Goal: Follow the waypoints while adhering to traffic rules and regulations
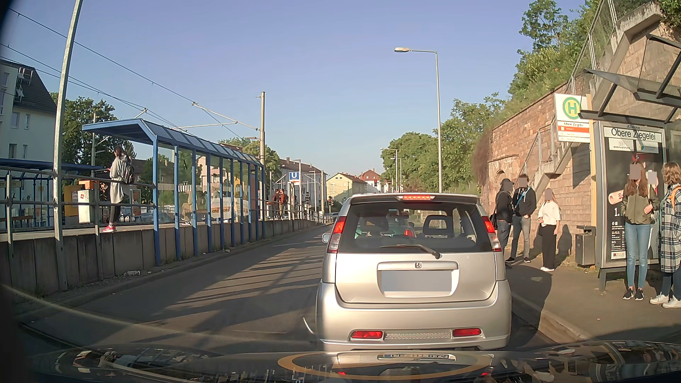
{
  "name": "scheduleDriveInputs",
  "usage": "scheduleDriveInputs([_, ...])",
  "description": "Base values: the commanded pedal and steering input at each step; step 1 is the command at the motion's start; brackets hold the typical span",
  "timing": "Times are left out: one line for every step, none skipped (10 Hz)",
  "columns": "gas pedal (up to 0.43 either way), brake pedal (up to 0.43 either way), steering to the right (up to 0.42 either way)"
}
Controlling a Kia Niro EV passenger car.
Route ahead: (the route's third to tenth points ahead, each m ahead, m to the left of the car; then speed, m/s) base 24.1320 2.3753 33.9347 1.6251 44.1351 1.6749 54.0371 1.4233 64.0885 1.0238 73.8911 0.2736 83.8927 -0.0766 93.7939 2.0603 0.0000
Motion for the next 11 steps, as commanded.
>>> scheduleDriveInputs([0.0, 0.189, -0.004])
scheduleDriveInputs([0.0, 0.183, -0.004])
scheduleDriveInputs([0.0, 0.183, -0.004])
scheduleDriveInputs([0.0, 0.183, -0.004])
scheduleDriveInputs([0.0, 0.183, -0.004])
scheduleDriveInputs([0.0, 0.183, -0.004])
scheduleDriveInputs([0.0, 0.189, -0.005])
scheduleDriveInputs([0.0, 0.183, -0.004])
scheduleDriveInputs([0.0, 0.189, -0.004])
scheduleDriveInputs([0.0, 0.189, -0.004])
scheduleDriveInputs([0.0, 0.189, -0.004])
